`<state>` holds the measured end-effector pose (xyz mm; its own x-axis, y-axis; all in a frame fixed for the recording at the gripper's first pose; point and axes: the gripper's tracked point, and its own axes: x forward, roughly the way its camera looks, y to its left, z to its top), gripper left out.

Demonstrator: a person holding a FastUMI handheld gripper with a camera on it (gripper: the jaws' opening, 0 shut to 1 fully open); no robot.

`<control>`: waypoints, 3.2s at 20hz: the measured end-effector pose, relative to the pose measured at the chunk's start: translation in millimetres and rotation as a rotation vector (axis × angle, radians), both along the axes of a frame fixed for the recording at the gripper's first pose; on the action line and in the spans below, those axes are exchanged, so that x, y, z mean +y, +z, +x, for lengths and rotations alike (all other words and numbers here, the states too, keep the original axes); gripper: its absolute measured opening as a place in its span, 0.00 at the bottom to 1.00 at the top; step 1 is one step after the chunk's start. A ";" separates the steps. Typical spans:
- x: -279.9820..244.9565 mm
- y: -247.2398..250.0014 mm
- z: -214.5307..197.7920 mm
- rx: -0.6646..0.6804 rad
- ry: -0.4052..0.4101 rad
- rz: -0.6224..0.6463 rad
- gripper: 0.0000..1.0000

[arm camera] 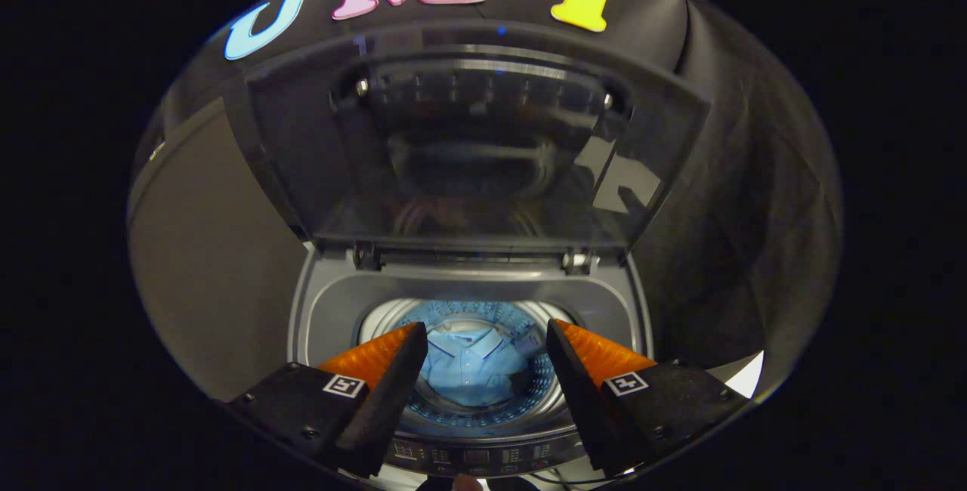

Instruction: Put the clothes into the washing machine and then close the washing machine lid.

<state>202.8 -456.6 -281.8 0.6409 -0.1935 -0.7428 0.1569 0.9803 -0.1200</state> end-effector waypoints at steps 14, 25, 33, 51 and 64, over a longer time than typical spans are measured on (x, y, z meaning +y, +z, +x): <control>-9.7 181.5 93.4 -0.269 -0.006 -0.009 0.99; -10.9 144.2 151.8 -0.198 -0.028 0.050 0.99; -7.7 147.3 120.8 -0.241 -0.030 0.014 1.00; 0.6 138.1 55.7 -0.287 0.006 0.038 0.99; 3.8 127.4 25.4 -0.286 0.005 0.048 0.99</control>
